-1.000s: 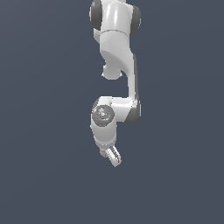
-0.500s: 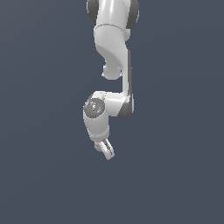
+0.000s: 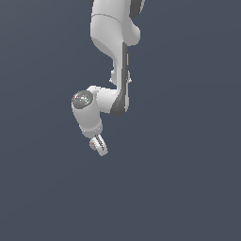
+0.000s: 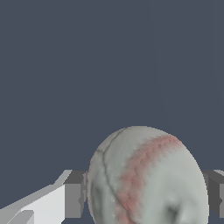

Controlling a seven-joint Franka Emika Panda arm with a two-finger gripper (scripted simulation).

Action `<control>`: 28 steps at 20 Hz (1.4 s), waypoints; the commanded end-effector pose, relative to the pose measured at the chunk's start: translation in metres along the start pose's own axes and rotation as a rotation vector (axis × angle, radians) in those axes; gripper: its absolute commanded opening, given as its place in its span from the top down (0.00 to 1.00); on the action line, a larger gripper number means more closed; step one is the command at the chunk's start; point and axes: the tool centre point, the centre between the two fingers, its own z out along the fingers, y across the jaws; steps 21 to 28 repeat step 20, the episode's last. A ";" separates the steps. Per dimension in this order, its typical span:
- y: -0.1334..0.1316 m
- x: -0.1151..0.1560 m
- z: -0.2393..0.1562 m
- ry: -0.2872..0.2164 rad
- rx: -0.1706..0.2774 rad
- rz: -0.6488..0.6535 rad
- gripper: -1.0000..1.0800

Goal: Pick up the object and move it to a goal position.

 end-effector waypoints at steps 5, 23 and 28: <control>0.063 0.019 -0.009 0.002 0.002 0.001 1.00; 0.135 0.044 -0.018 0.002 0.003 0.001 1.00; 0.135 0.044 -0.018 0.002 0.003 0.001 1.00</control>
